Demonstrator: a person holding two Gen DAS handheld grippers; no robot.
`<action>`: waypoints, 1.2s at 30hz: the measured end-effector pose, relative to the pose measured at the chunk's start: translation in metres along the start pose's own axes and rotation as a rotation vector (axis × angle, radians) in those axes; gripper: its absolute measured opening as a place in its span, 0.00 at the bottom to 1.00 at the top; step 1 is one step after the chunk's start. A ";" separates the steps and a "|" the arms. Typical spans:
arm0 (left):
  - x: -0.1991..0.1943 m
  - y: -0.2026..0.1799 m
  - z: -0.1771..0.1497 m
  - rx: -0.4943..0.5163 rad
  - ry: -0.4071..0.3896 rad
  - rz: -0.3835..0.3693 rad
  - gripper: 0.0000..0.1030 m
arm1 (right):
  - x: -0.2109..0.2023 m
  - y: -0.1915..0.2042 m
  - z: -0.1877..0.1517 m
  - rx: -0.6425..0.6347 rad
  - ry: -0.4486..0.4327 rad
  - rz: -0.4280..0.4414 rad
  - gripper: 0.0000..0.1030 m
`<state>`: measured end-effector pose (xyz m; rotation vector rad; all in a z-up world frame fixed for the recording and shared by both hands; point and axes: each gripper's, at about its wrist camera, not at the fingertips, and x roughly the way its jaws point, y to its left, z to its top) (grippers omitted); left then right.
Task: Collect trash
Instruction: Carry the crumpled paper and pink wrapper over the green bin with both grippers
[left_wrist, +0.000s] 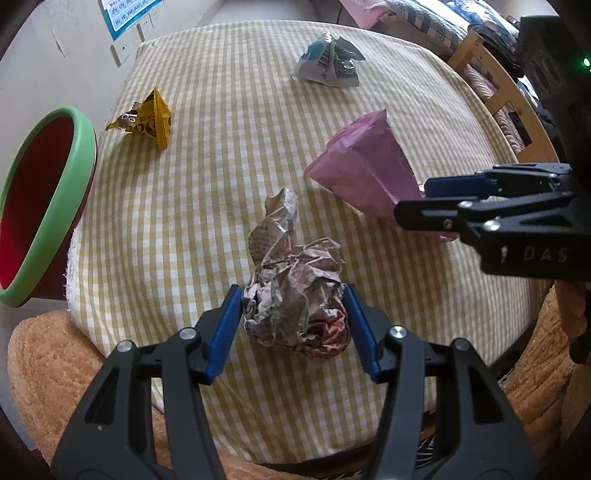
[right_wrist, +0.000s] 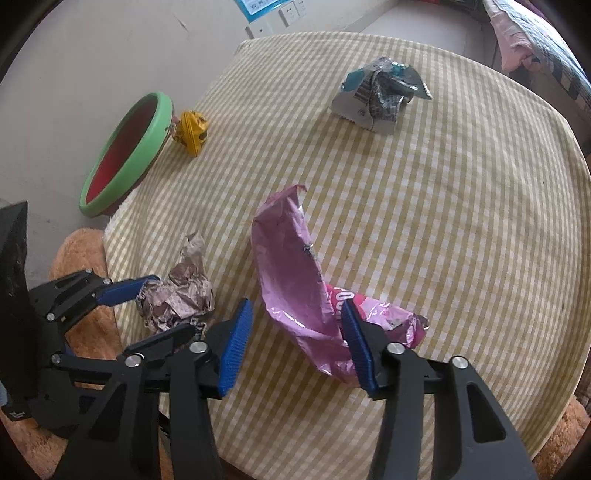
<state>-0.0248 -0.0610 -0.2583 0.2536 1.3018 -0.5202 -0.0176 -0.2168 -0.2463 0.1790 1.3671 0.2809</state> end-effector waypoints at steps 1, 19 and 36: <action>0.000 0.000 0.000 -0.001 -0.001 0.001 0.52 | 0.002 0.000 0.000 -0.003 0.007 0.000 0.36; -0.078 0.041 0.023 -0.158 -0.266 0.116 0.52 | -0.058 0.011 0.011 0.016 -0.215 0.024 0.23; -0.143 0.065 0.035 -0.226 -0.465 0.179 0.52 | -0.125 0.071 0.042 -0.043 -0.413 0.085 0.23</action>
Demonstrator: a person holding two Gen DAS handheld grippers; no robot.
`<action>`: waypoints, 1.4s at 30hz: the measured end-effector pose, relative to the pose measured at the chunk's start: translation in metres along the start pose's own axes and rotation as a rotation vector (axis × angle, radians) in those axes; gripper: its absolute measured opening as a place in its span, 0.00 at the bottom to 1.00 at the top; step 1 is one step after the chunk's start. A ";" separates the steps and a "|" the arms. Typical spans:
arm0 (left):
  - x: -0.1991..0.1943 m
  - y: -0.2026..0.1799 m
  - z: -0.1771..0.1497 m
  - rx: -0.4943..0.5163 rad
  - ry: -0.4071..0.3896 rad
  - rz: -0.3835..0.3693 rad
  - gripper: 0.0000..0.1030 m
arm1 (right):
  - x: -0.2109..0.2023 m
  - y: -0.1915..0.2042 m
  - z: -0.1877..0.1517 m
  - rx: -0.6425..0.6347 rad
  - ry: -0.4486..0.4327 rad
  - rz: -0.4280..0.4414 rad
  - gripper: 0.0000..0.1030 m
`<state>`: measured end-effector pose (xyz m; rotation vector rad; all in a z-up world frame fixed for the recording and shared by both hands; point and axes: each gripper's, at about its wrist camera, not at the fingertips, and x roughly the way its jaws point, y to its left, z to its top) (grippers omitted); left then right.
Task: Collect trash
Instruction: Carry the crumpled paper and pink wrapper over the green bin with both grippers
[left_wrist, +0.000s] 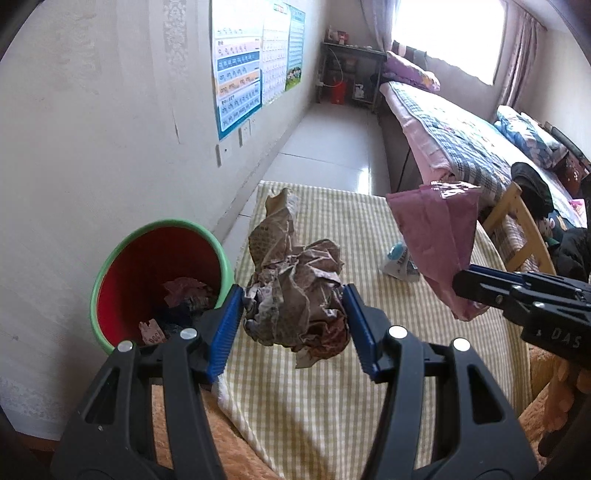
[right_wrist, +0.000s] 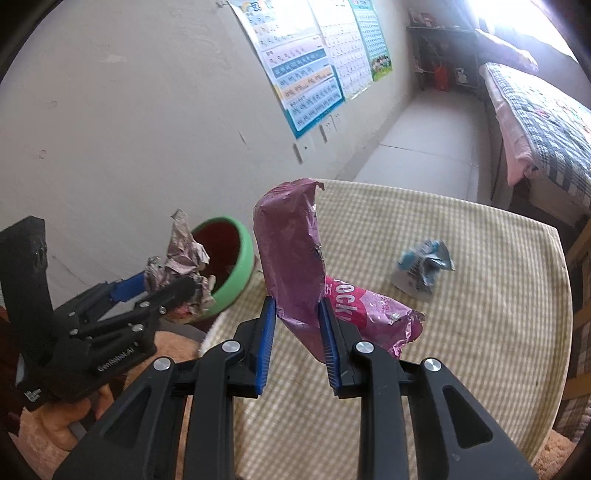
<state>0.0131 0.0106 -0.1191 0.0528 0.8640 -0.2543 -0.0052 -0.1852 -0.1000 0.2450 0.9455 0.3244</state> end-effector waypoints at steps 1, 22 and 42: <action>0.000 0.002 0.000 -0.005 -0.001 0.002 0.52 | 0.000 0.003 0.001 -0.002 0.000 0.004 0.23; 0.008 0.082 -0.013 -0.190 0.009 0.095 0.52 | 0.047 0.069 0.019 -0.047 0.072 0.104 0.23; 0.021 0.144 -0.025 -0.296 0.035 0.150 0.52 | 0.106 0.110 0.038 -0.094 0.155 0.133 0.24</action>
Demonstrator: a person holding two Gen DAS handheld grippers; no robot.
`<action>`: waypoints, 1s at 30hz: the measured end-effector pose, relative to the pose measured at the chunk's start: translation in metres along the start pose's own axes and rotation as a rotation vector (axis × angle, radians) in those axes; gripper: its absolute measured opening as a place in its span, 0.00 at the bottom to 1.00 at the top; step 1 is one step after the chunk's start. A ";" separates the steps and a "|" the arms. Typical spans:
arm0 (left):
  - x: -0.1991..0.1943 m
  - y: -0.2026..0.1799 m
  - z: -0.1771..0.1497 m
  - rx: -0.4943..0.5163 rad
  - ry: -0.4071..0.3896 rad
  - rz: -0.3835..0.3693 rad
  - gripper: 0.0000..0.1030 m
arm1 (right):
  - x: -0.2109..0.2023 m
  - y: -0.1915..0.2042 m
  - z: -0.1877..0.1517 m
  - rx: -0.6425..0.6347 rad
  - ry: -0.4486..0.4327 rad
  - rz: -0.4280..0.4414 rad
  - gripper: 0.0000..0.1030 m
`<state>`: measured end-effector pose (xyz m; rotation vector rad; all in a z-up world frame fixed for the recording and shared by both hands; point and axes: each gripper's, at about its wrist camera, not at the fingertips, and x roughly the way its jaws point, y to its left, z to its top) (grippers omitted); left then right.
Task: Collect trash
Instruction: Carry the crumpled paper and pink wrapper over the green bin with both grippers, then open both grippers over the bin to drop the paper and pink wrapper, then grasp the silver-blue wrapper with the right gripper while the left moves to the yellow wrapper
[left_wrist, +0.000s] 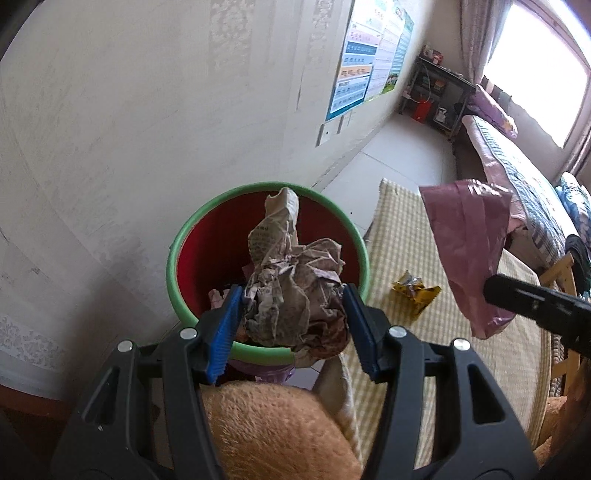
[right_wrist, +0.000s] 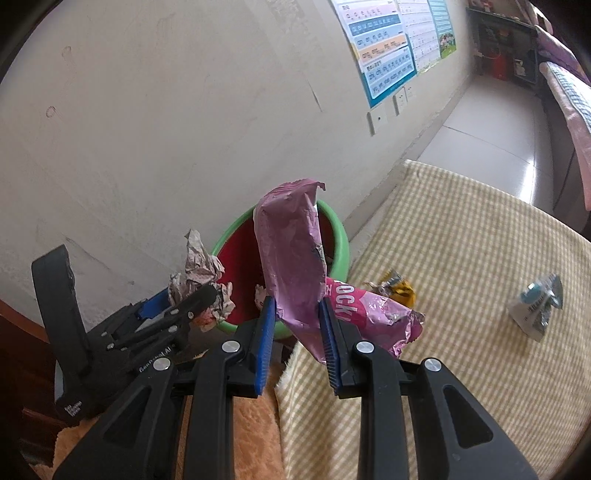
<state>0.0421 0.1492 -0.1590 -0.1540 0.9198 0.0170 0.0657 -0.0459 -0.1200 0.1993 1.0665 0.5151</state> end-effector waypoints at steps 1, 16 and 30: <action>0.001 0.001 0.000 -0.001 0.000 0.002 0.52 | 0.003 0.002 0.002 -0.003 0.005 0.004 0.24; 0.041 0.036 0.021 -0.091 0.049 0.030 0.55 | 0.065 0.006 0.038 0.096 0.099 0.109 0.27; 0.037 0.033 0.005 -0.135 0.052 0.019 0.70 | 0.019 -0.041 0.021 0.111 0.027 0.034 0.42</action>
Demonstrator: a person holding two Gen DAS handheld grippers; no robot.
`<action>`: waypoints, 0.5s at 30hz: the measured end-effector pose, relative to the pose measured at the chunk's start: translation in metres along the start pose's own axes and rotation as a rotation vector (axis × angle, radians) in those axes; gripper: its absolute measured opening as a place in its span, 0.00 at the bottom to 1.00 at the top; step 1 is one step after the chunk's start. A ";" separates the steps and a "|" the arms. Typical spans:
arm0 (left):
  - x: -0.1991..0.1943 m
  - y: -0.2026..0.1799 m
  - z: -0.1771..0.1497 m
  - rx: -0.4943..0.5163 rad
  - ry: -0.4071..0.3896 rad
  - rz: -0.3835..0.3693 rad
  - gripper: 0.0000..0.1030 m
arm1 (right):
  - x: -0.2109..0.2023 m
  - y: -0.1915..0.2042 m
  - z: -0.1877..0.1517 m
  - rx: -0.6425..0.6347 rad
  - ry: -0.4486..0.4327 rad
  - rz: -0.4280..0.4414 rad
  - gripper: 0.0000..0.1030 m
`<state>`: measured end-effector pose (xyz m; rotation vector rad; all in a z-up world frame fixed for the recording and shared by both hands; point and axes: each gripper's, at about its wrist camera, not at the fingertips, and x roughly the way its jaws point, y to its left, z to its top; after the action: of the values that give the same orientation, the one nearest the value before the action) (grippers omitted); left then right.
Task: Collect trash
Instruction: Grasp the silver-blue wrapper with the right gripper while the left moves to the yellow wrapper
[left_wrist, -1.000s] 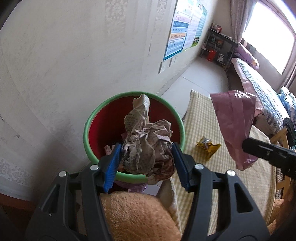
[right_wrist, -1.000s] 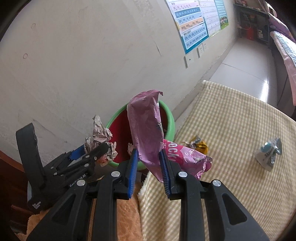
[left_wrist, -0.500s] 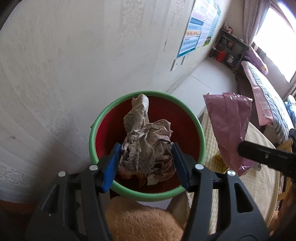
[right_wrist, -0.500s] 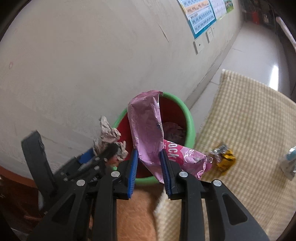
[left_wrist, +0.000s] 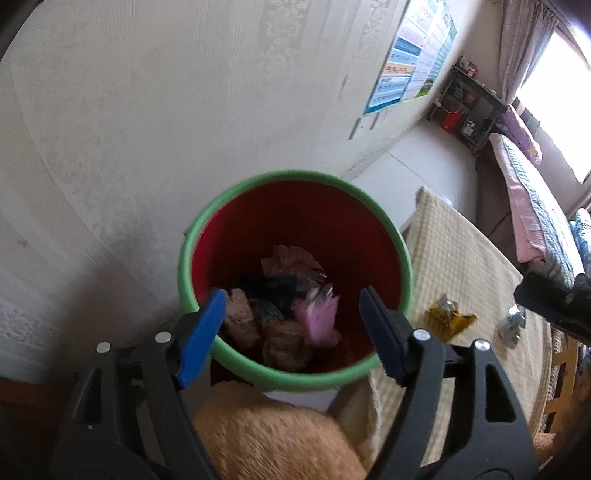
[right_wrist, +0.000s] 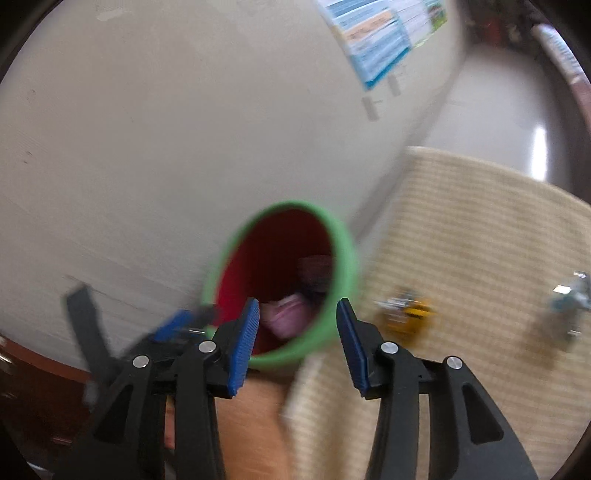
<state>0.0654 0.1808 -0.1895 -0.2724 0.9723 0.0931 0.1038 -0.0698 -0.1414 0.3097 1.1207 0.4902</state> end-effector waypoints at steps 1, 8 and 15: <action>-0.001 -0.004 -0.004 0.013 0.004 -0.005 0.70 | -0.005 -0.011 -0.005 0.009 -0.009 -0.032 0.42; -0.002 -0.045 -0.031 0.139 0.036 -0.014 0.70 | -0.051 -0.142 -0.030 0.249 -0.128 -0.370 0.50; -0.007 -0.079 -0.044 0.216 0.056 -0.035 0.70 | -0.039 -0.218 -0.031 0.517 -0.108 -0.370 0.52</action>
<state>0.0421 0.0931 -0.1921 -0.0935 1.0240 -0.0515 0.1098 -0.2760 -0.2273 0.5568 1.1563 -0.1510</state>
